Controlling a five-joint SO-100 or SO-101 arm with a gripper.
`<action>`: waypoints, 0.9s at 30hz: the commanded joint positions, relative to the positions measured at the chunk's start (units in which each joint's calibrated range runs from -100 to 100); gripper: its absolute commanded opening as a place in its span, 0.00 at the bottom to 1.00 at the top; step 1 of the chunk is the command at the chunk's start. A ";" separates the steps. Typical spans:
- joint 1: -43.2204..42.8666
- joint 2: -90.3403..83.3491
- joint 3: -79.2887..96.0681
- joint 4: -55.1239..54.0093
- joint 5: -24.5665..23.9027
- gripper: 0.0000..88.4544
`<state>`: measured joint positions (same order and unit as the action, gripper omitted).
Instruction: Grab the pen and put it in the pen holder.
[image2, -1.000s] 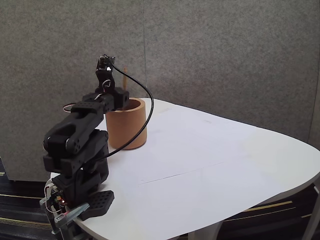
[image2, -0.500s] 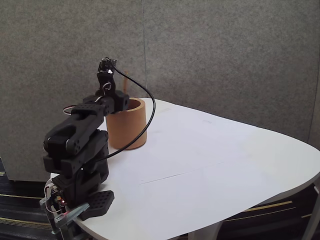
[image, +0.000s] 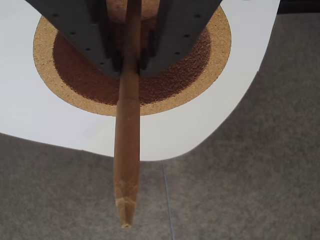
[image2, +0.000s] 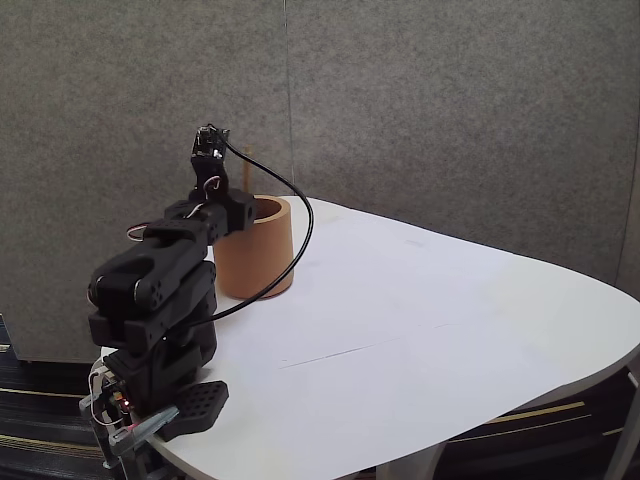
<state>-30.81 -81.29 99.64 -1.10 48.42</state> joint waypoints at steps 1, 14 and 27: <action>0.21 -0.41 0.36 -1.36 -0.23 0.01; 0.21 -0.41 0.36 -1.36 0.25 0.24; 0.21 -0.41 0.36 -1.36 0.25 0.24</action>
<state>-30.30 -81.29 99.64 -1.36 48.57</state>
